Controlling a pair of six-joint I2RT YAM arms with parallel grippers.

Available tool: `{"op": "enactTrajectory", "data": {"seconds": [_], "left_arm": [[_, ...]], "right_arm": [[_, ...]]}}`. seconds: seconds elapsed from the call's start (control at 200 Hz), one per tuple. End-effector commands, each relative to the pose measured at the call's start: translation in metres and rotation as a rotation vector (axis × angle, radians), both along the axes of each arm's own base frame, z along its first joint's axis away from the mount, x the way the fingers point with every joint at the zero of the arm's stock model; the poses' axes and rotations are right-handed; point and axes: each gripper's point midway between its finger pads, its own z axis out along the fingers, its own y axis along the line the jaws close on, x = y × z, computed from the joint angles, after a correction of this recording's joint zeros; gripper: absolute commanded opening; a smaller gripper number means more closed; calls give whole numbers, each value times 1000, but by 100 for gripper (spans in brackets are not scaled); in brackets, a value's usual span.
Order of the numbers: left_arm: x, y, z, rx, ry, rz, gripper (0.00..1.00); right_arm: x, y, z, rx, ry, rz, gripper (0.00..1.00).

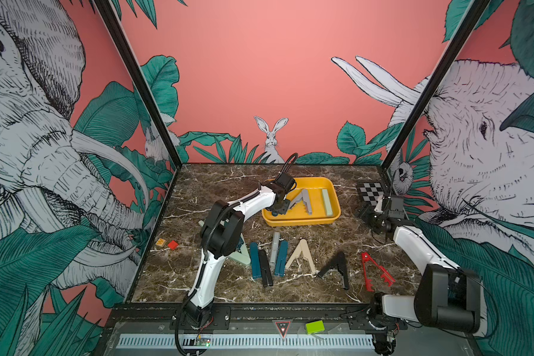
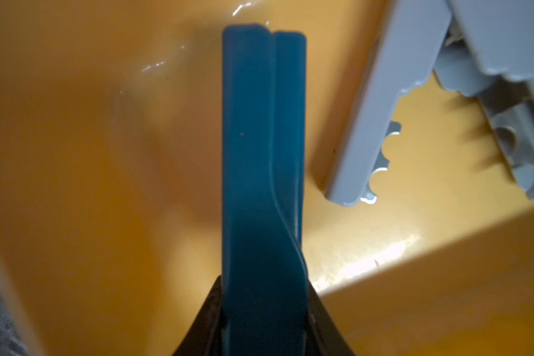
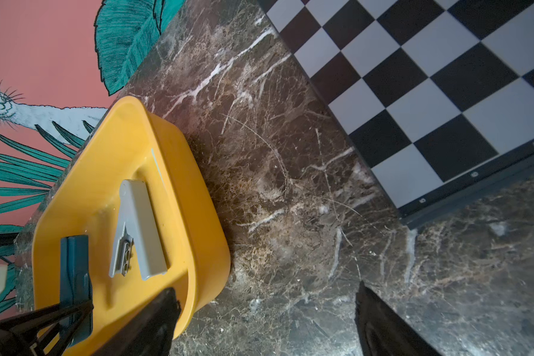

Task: Put the pruning pliers into the storage box
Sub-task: Place the pruning pliers in the storage box.

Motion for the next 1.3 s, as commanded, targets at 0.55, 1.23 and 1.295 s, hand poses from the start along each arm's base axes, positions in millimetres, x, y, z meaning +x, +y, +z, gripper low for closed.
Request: {"op": "enactTrajectory", "data": {"seconds": [0.55, 1.23, 1.295], "left_arm": [[3, 8, -33, -11, 101, 16, 48], [4, 1, -26, -65, 70, 12, 0], [4, 1, -25, -68, 73, 22, 0]], "right_arm": [[12, -8, 11, -30, -15, -29, 87], [8, -3, 7, -3, -1, -27, 87], [10, 3, 11, -1, -14, -22, 87]]}}
